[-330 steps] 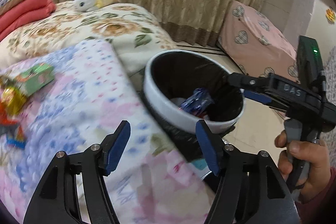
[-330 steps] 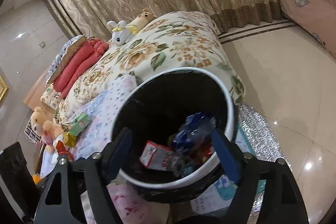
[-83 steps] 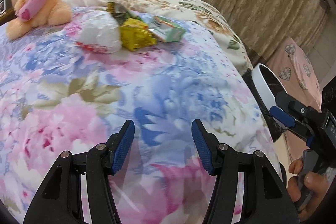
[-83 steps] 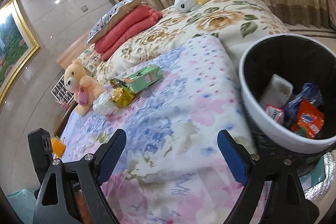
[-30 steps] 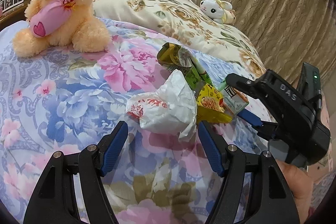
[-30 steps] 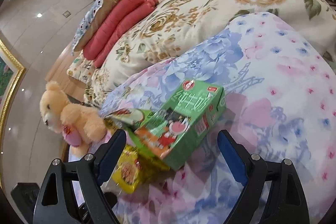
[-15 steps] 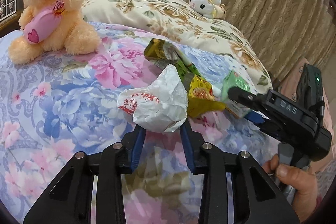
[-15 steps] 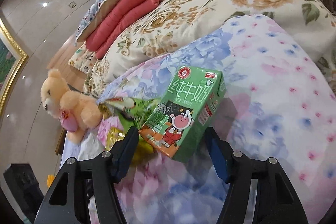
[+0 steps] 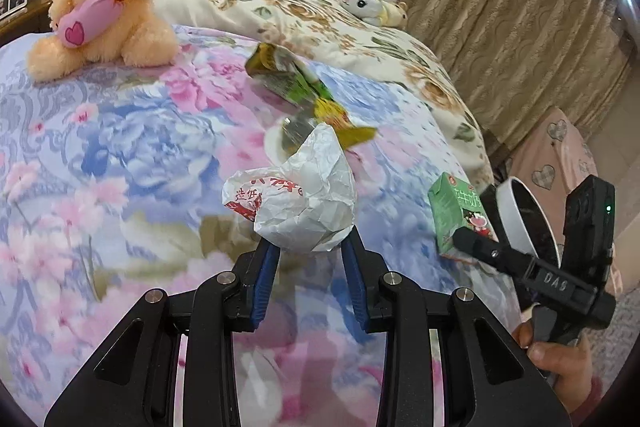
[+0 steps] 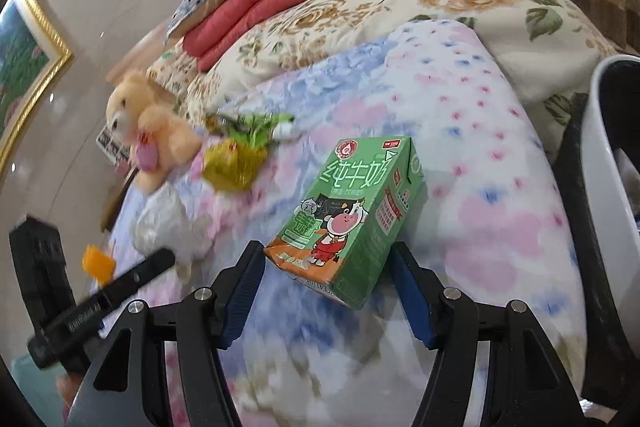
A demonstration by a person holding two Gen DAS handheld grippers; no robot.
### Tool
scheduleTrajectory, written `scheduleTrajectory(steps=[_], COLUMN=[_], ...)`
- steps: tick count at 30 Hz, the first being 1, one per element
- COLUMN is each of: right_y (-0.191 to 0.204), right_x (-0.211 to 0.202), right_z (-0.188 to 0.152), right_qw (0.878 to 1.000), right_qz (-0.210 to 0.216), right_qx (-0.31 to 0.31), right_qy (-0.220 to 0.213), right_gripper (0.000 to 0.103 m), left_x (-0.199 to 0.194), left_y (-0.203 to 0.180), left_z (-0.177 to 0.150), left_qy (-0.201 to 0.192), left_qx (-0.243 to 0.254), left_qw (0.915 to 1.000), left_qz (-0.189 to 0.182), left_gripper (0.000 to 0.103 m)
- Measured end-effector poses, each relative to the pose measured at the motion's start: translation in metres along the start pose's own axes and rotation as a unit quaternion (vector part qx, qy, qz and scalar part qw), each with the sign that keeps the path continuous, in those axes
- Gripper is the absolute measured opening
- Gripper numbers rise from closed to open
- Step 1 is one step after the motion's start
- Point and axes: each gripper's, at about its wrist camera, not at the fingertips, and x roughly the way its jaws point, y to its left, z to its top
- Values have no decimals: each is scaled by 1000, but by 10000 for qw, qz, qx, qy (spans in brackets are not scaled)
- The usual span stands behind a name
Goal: Collect trash
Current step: 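Carry the white plastic bag and green milk carton toward the bin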
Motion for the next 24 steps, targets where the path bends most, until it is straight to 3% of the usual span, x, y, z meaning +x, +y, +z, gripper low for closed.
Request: scheduleTrajectory(steps=[5, 8, 12, 14, 15, 20, 24], right_y=[2, 7, 13, 12, 11, 7, 4], right_x=[-4, -2, 4, 5, 5, -7, -20], right_z=[-7, -9, -8, -7, -7, -12, -17], right_qw=[9998, 9994, 9971, 9961, 9958, 9967, 9973], right_qz=[-169, -257, -643, -748, -787, -640, -536], right_qx=[49, 104, 42, 48, 58, 20, 11], right_qy=[-109, -220, -413, -461, -455, -489, -503], right_gripper=[68, 77, 77, 75, 67, 56, 55], left_x=[-2, -4, -6, -8, -10, -13, -11], left_y=[-8, -12, -13, -15, -17, -28, -41], left_z=[-9, -11, -12, -13, -13, -15, -19], left_qy=[61, 78, 63, 43, 32, 13, 65], left_qx=[30, 47, 57, 79, 96, 235, 354], left_qw=[10000, 9999, 9999, 9999, 9999, 9996, 9991], left_qz=[-49, -54, -59, -61, -74, -138, -222], left_gripper=[31, 31, 31, 31, 31, 31, 31])
